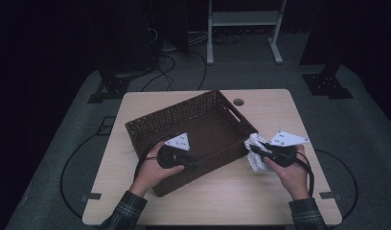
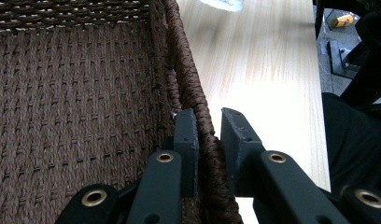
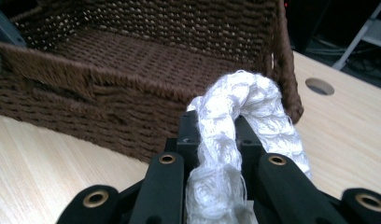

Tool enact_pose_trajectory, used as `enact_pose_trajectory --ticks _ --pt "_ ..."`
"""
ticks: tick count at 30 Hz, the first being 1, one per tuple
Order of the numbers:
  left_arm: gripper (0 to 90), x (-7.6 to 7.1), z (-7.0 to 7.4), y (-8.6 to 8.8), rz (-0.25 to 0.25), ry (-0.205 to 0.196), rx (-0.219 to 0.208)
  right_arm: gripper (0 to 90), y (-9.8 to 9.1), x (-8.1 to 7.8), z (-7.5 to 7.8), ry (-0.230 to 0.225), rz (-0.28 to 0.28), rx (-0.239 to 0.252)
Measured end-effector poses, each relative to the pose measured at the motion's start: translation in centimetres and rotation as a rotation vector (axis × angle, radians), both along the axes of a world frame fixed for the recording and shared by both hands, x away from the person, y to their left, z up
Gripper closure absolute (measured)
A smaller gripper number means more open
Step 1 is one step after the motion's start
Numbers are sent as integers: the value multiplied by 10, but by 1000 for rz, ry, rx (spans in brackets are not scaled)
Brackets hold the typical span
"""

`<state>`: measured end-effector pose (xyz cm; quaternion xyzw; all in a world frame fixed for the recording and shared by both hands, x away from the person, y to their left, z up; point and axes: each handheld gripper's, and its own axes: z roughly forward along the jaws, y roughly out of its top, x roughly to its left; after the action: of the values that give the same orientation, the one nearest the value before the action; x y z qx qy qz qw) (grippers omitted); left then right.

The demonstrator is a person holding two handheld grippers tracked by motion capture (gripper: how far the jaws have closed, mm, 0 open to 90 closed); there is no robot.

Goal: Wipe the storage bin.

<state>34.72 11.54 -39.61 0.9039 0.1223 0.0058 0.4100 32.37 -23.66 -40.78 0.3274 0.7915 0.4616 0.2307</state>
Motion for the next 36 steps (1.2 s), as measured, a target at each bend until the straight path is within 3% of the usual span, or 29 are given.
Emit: enact_pose_trajectory --ticks 5,22,33,36 --pt "760 0 0 0 0 0 2 770 4 1 2 -4 14 9" --pt "759 0 0 0 -1 -4 4 771 18 17 -38 126 22 -70" --pt "760 -1 0 -1 -1 -7 5 770 25 24 -58 183 27 -134" --pt "760 -1 0 -1 -2 -9 8 770 26 25 -62 198 25 -131"
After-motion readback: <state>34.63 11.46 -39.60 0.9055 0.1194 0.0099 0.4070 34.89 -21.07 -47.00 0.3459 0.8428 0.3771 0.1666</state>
